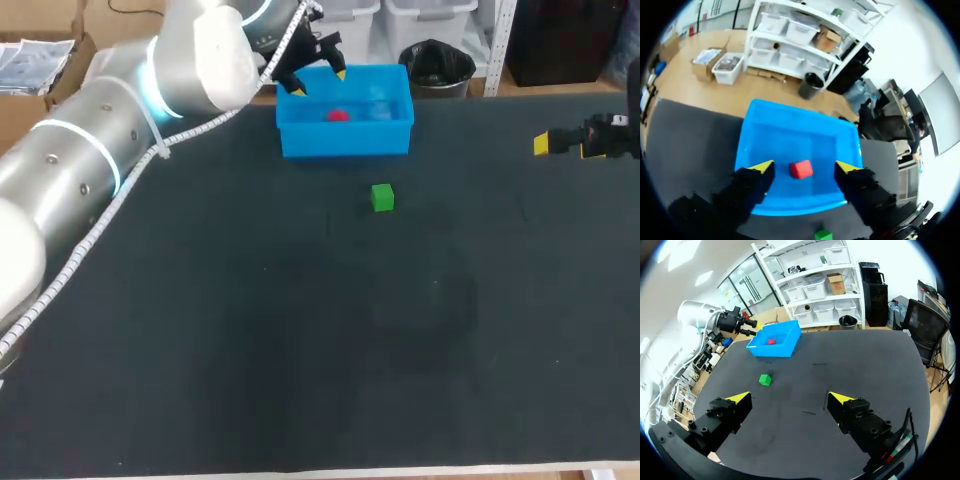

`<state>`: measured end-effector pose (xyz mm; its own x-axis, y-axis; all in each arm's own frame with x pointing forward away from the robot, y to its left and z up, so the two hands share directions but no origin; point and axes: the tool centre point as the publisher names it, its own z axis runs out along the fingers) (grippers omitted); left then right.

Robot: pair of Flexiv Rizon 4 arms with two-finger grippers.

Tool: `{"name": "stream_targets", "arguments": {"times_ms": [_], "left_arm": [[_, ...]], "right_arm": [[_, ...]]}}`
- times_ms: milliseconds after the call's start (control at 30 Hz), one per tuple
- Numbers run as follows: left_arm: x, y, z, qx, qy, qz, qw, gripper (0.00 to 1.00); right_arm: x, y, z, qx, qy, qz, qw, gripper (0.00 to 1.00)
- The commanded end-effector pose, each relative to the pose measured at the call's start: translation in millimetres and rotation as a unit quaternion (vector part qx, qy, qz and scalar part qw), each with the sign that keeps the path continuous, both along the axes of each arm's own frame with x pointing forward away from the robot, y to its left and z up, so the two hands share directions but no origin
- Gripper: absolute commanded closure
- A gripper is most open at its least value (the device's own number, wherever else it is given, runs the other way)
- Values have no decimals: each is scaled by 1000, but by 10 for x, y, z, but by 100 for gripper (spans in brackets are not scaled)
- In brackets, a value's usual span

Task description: Use the left arm to pick the red cube and place it into the blue plastic box first, then use the right arm to grasp the green cube and put it into the same blue plastic box after the first action is fully finished.

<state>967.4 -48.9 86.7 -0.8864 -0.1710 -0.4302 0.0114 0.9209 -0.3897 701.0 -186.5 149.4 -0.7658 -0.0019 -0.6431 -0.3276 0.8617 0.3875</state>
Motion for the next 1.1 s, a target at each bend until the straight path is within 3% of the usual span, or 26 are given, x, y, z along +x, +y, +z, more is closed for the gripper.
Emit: {"name": "stream_targets", "arguments": {"times_ms": [33,333,600,833,1100], "left_arm": [[-17,-57,198,19,-1,-11,1000,0],[-479,57,573,50,-50,-56,996,0],[-979,273,732,61,-80,-87,991,0],[-1335,508,804,75,-116,-150,979,0],[-1665,806,853,55,-157,-226,960,0]], "right_arm": [[-1,1,0,0,0,0,1000,0],[-1,1,0,0,0,0,1000,0],[-1,1,0,0,0,0,1000,0],[-1,1,0,0,0,0,1000,0],[-1,1,0,0,0,0,1000,0]]}}
